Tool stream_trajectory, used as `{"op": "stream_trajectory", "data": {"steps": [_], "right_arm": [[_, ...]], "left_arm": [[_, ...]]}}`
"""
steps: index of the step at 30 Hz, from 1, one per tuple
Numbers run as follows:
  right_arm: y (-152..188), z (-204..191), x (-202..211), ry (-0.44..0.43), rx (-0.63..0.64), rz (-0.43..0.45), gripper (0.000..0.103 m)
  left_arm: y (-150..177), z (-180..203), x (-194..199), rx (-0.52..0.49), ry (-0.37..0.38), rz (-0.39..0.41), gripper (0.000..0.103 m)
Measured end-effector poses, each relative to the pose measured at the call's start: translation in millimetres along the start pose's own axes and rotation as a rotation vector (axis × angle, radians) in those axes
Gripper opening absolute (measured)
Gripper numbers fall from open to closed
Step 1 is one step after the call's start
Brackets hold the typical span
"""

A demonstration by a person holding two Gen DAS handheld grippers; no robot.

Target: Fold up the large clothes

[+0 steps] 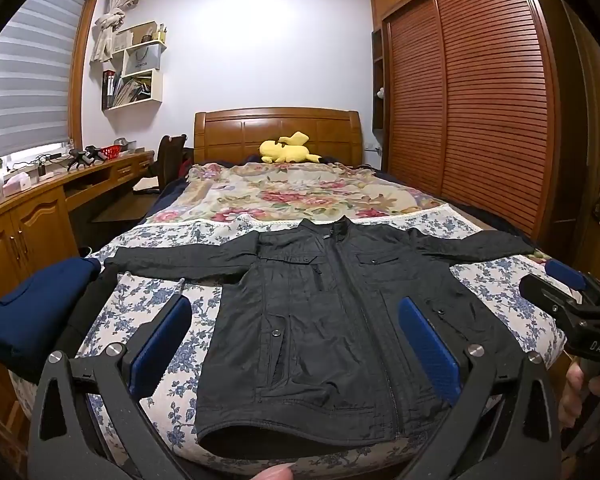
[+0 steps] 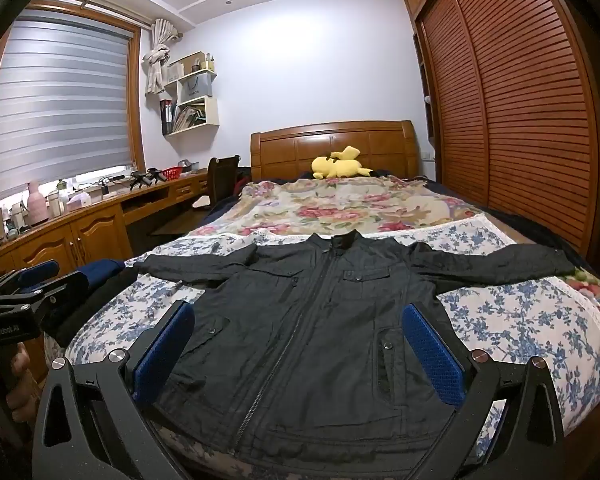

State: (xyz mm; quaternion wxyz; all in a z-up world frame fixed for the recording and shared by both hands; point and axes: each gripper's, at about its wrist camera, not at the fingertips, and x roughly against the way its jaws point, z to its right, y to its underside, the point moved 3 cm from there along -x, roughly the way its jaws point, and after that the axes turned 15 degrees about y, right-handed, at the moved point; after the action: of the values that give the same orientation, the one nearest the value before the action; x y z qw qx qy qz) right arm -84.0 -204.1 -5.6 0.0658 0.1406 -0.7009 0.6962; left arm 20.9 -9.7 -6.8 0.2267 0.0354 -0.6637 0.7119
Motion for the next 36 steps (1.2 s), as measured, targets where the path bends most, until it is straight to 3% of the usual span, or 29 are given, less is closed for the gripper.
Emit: {"op": "stream_trajectory", "data": {"steps": [19,36], "right_arm": [[1,-5,-5,0.001,0.021,-0.002,0.103],[-12,-36,-122,-0.126,0.095,-0.069,0.103]], "left_arm": [[10,-17,-14,0.014,-0.002,-0.045,0.103],[34,-99,-77,0.073,-0.093,-0.151,0.103]]}}
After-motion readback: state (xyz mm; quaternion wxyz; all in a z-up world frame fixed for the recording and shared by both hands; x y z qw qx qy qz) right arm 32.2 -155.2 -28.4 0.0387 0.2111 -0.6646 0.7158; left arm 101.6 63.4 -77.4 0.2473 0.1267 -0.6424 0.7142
